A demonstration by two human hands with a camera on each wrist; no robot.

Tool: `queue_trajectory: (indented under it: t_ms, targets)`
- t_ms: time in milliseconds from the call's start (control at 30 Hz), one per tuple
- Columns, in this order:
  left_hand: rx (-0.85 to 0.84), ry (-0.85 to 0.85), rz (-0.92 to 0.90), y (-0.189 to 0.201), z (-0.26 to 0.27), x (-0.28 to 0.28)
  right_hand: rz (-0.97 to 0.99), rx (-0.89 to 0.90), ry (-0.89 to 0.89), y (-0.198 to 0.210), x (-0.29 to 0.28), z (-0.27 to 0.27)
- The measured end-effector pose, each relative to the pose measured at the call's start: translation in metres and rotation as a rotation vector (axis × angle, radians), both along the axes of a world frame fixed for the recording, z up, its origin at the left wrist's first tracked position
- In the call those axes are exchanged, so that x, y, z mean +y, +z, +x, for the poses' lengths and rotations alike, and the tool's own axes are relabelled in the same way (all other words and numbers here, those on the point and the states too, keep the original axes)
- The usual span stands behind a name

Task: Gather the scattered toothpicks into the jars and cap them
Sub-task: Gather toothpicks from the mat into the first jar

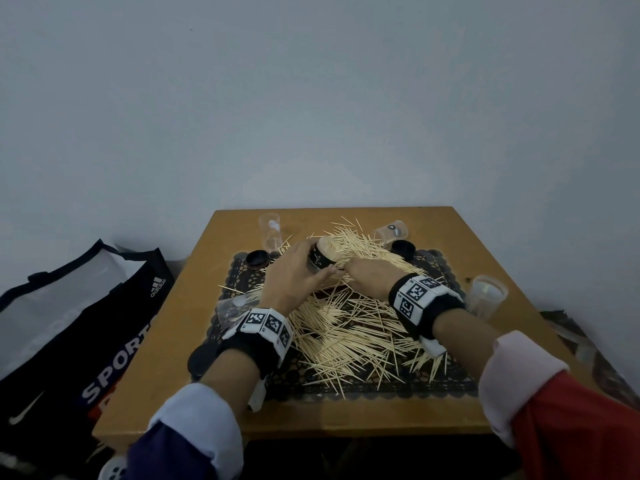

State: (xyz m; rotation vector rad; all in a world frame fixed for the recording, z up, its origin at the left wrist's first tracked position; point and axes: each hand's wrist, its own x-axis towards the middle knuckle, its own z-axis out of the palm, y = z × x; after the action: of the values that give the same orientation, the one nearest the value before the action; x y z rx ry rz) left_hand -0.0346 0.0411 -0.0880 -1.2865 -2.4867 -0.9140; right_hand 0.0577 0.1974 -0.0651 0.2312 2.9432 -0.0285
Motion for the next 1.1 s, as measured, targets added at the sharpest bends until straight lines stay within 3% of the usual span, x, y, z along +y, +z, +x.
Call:
queue_trajectory:
  t_ms: [600,967,1100]
  targets:
    - [-0.025,0.102,-0.043,0.004,0.002,-0.002,-0.257,0.106,-0.161,0.036,0.029,0.019]
    - [-0.015,0.077,-0.033,0.001,0.000,0.000,-0.156,-0.036,-0.054,0.048,0.017,0.012]
    - [-0.008,-0.014,-0.046,-0.001,-0.001,0.001,-0.012,-0.074,-0.007,0.058,0.005,0.006]
